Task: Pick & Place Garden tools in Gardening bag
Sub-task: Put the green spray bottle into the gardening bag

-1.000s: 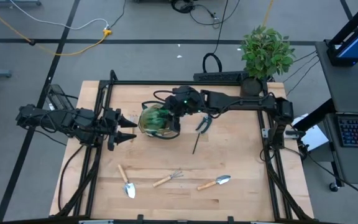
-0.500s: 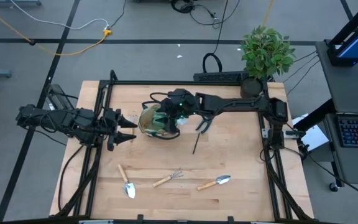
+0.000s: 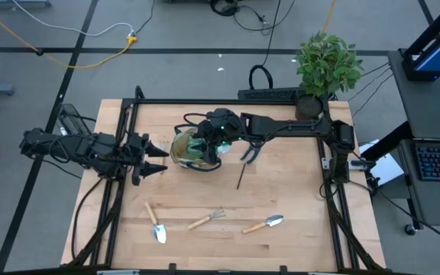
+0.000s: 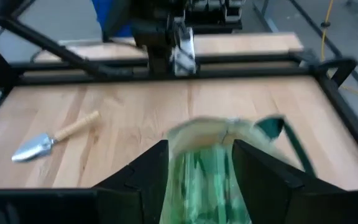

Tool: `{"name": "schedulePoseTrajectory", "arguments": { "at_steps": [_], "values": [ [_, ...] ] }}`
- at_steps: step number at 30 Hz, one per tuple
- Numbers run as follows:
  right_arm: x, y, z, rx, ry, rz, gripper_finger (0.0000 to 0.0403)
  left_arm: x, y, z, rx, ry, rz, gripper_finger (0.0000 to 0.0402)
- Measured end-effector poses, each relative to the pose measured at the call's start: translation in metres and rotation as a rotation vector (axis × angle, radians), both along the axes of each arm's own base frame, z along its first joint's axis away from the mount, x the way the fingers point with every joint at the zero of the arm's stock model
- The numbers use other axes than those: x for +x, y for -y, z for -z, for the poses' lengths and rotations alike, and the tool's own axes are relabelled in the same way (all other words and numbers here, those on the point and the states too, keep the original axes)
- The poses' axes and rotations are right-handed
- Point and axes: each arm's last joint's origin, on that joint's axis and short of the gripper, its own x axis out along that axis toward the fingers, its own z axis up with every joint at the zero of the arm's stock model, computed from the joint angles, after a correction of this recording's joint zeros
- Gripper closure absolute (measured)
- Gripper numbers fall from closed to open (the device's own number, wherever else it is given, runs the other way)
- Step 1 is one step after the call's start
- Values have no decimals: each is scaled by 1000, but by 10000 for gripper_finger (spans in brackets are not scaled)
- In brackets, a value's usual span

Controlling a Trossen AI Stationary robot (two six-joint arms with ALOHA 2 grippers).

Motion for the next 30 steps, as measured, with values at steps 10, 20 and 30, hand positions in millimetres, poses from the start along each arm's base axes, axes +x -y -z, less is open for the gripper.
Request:
{"name": "schedulePoseTrajectory", "arguments": {
  "at_steps": [10, 20, 30],
  "values": [
    [6, 3, 9, -20, -32, 42, 268, 0, 0, 0, 4, 0, 0, 135],
    [3, -7, -14, -75, 68, 3, 269, 1, 0, -6, 76, 67, 9, 135],
    [-58, -13, -104, -186, 283, 61, 269, 2, -5, -20, 145, 209, -97, 135]
  ]
}}
